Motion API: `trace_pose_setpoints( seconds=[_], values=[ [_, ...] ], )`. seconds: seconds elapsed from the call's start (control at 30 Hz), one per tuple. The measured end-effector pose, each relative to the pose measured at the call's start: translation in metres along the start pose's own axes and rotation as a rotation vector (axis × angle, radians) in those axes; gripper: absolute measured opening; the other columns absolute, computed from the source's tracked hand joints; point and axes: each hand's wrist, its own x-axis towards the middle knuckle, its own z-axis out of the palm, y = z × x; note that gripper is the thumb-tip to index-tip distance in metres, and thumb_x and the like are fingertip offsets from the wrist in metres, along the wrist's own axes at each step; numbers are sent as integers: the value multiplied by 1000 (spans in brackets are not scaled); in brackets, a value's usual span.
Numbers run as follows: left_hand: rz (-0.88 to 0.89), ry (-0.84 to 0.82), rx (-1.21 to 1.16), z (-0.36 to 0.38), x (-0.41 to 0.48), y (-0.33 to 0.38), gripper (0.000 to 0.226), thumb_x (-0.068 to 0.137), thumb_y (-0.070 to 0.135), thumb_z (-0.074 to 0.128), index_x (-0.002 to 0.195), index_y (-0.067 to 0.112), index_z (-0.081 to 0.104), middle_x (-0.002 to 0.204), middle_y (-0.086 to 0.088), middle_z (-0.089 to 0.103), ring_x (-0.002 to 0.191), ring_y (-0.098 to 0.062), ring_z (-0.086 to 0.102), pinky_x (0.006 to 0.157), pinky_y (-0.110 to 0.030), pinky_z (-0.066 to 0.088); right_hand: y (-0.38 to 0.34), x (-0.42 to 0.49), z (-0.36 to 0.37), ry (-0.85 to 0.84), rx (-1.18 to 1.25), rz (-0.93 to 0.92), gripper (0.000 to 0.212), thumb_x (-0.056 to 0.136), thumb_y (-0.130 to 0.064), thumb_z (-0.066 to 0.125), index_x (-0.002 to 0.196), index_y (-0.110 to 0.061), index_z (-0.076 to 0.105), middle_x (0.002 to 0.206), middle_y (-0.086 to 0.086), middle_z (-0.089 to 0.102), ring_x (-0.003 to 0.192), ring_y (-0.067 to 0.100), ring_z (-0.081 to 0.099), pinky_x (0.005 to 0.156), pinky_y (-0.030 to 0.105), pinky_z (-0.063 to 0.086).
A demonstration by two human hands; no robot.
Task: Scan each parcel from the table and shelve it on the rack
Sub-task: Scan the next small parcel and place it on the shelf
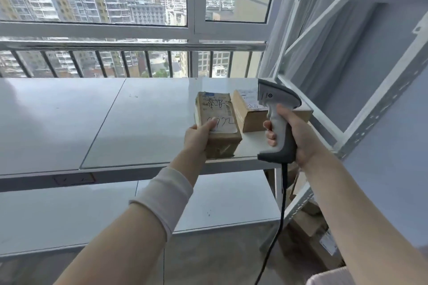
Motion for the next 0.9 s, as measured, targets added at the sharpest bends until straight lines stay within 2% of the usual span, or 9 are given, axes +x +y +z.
trace_pose_setpoints(
  seconds=[0.2,0.3,0.37,0.53,0.6,0.67,0.73,0.8,0.9],
  values=[
    [-16,85,-4,5,42,-10,57,70,32,80,117,7,58,109,-14,67,95,-32,67,73,-43,59,-2,39,3,20,7,22,29,92,-36,53,85,-8,54,60,2,59,42,11,48,38,18,39],
    [-40,130,67,6,58,-22,75,39,55,83,102,18,66,106,-10,69,102,-31,65,84,-46,56,-3,52,3,-13,3,31,27,93,-35,53,84,-10,54,61,2,58,43,11,47,38,17,39],
    [-40,166,103,5,78,-36,76,29,62,80,93,22,69,104,-8,70,105,-31,63,87,-45,54,-4,59,2,-32,-1,35,26,94,-34,52,85,-10,53,59,2,59,42,11,47,38,18,39],
    [-42,167,105,18,66,-27,64,52,53,77,103,15,69,108,-9,68,99,-27,66,87,-43,56,-8,75,-3,-75,5,45,24,95,-34,51,89,-10,51,59,2,59,44,11,47,39,19,39],
    [-32,161,143,20,66,-26,84,43,63,76,110,14,66,115,-9,66,102,-26,65,90,-43,54,-9,82,-6,-85,8,54,24,95,-34,50,88,-11,52,59,2,59,44,11,47,39,18,39],
    [28,204,263,19,62,-24,120,33,79,71,131,14,50,133,-7,55,120,-26,54,101,-46,46,-8,87,-8,-84,2,71,27,95,-34,50,84,-10,53,58,1,58,44,11,46,40,18,39],
    [182,234,403,18,46,-23,119,53,71,73,146,14,26,146,-6,37,136,-24,34,112,-46,32,-6,91,-9,-93,2,84,29,95,-34,50,80,-9,55,59,2,58,44,10,46,40,17,39],
    [383,217,520,12,32,-31,104,69,49,76,149,15,18,148,-3,30,140,-20,25,115,-42,26,-5,95,-10,-101,4,90,32,94,-34,50,75,-9,56,60,3,55,43,10,45,39,17,38],
    [508,132,643,6,24,-47,110,62,36,83,149,18,18,148,1,30,139,-17,28,115,-36,28,-3,102,-11,-112,8,92,30,94,-32,50,76,-10,56,60,2,57,43,10,45,39,18,39]
  ],
)
